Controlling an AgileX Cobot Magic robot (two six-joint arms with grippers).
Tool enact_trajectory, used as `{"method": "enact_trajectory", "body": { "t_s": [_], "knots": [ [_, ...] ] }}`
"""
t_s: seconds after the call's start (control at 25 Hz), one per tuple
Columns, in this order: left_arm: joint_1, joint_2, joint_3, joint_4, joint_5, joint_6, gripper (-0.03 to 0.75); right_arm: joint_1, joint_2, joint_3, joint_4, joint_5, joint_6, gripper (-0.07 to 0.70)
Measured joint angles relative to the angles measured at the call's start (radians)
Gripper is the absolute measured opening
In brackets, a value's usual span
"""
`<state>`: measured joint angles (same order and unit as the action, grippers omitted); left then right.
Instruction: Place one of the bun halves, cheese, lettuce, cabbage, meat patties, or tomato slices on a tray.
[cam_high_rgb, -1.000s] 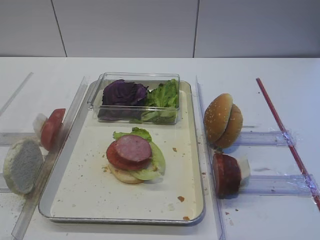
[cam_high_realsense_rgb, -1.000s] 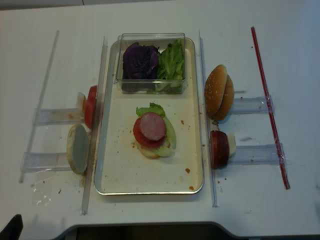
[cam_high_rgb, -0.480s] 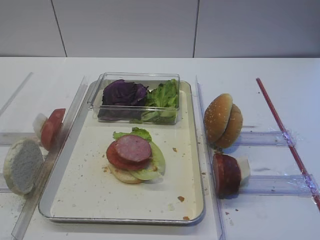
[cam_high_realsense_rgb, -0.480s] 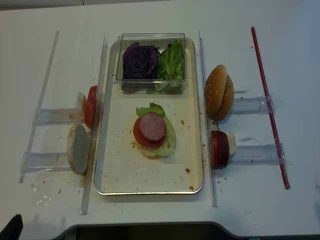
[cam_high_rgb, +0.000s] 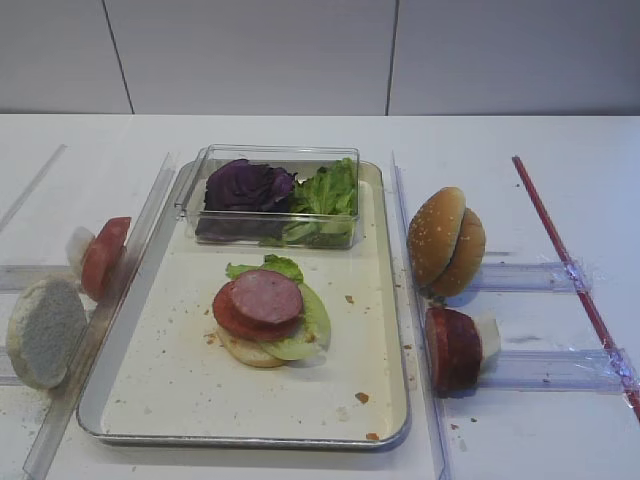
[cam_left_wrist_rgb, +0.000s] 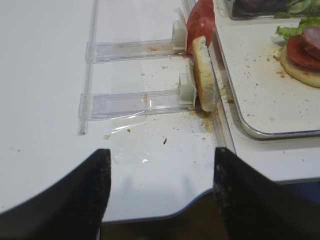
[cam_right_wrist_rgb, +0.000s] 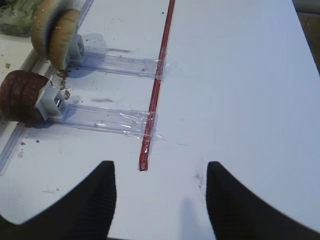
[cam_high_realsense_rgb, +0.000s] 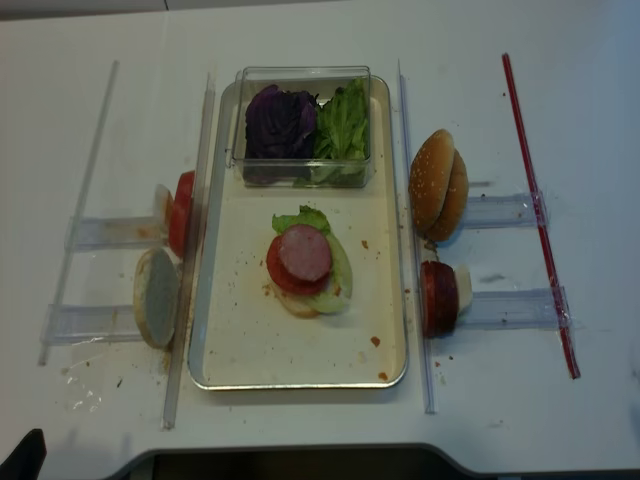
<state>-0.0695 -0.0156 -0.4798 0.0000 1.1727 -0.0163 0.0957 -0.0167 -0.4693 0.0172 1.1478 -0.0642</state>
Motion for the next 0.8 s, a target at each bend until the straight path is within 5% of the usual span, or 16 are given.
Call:
{"method": "enact_trajectory", "body": {
  "t_s": [0.8],
  "knots": [
    [0.0,0.0,0.0,0.0,0.0,0.0,0.423,0.0,0.0,0.0,0.0,0.0,-0.003,0.424]
  ]
}}
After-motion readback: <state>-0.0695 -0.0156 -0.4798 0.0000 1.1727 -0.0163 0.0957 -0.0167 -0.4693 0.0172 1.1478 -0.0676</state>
